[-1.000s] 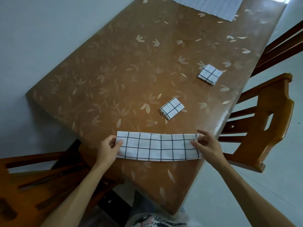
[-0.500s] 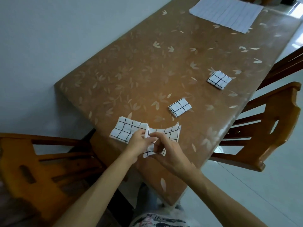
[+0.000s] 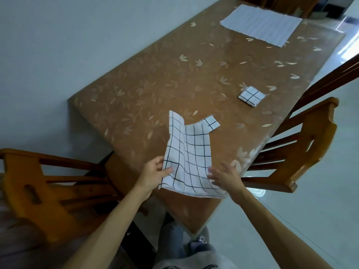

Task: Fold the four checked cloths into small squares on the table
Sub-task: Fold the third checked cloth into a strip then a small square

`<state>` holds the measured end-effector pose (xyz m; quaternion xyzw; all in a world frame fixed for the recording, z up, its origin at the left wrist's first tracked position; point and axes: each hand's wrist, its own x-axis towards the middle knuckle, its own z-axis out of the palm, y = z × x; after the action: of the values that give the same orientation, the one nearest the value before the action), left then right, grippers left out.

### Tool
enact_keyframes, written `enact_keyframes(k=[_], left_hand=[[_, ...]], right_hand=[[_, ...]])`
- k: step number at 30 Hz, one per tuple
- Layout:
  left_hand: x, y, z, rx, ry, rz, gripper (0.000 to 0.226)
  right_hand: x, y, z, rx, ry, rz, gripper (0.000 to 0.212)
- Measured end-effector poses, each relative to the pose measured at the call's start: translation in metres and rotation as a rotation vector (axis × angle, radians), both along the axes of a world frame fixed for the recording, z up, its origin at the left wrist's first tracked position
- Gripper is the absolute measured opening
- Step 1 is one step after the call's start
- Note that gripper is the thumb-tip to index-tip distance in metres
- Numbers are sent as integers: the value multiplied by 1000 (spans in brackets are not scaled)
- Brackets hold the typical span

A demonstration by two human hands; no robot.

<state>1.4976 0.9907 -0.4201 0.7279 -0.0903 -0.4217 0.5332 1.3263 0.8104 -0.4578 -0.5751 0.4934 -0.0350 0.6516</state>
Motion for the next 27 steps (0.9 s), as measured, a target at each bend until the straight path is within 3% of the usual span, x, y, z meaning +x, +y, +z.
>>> enact_keyframes(k=[2, 5, 6, 8, 10, 12, 15, 17, 21, 23, 27], left_hand=[[-3, 7, -13, 151, -91, 64, 52], [-18, 15, -28, 530, -601, 19, 70], [-26, 15, -32, 536, -782, -64, 66], [-48, 6, -36, 418, -931, -291, 46], [-76, -9, -42, 388, -918, -466, 34], [-102, -24, -55, 424, -908, -545, 39], [-126, -38, -77, 537, -882, -599, 42], [-130, -39, -87, 594, -932, -607, 33], [-122, -36, -96, 558, -943, -535, 13], [-112, -31, -97, 459, -817, -462, 7], [-80, -15, -80, 173, -224, -118, 6]], right_hand=[[-3, 5, -2, 102, -18, 25, 52], [-4, 16, -13, -40, 139, 42, 48], [-5, 19, -15, -78, 194, 48, 47], [-9, 21, -20, -157, 316, 53, 46], [-18, 23, -22, -228, 427, 57, 44], [-27, 25, -24, -275, 490, 77, 39], [-38, 33, -33, -283, 477, 157, 28], [-43, 40, -40, -259, 440, 196, 23], [-43, 45, -48, -211, 381, 213, 32], [-41, 46, -48, -180, 360, 164, 41], [-29, 49, -44, -376, 493, 166, 54]])
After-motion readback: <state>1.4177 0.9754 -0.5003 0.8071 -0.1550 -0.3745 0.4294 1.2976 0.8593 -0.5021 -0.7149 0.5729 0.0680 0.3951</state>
